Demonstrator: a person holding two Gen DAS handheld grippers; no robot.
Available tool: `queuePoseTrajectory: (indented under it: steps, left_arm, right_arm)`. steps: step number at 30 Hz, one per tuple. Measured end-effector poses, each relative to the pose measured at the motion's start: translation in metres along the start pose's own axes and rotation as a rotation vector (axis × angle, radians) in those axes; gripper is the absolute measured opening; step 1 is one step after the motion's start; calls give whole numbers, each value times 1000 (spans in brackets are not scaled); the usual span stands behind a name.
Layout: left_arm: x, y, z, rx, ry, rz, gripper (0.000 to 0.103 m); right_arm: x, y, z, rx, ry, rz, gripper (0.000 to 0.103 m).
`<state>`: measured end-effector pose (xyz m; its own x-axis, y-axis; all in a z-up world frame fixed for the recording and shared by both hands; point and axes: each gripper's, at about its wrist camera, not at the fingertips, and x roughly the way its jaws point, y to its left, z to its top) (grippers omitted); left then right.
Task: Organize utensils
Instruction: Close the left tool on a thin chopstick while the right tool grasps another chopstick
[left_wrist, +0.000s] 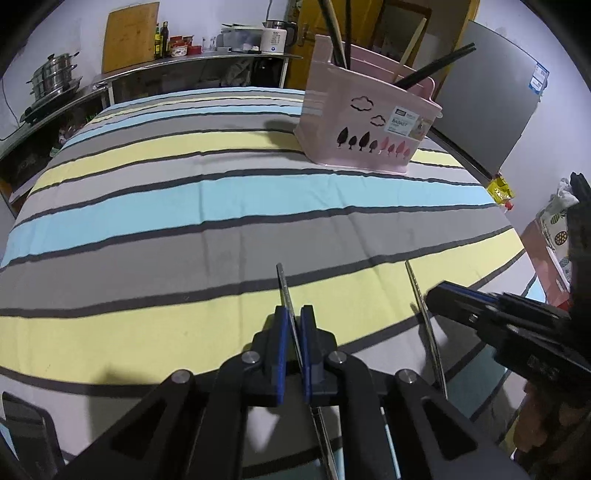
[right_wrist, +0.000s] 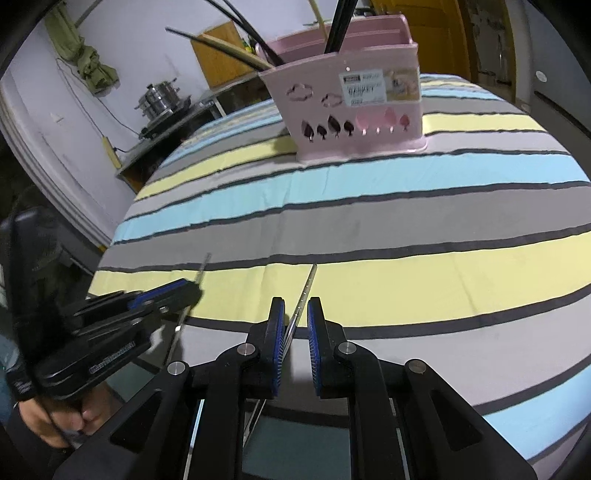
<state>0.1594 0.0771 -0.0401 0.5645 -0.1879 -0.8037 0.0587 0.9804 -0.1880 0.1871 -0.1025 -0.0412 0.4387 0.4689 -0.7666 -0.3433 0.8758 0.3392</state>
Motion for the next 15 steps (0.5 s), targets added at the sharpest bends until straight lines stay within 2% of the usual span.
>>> queuePoseTrajectory:
  steps: [8,15]
  left_arm:
    - [6,1,5,1,30,9,9]
    - [10,-3,9,21,41,33,9]
  right_arm:
    - [15,5,6,-1,35,-60,12]
    - [20,20,8,-62,50,-147,9]
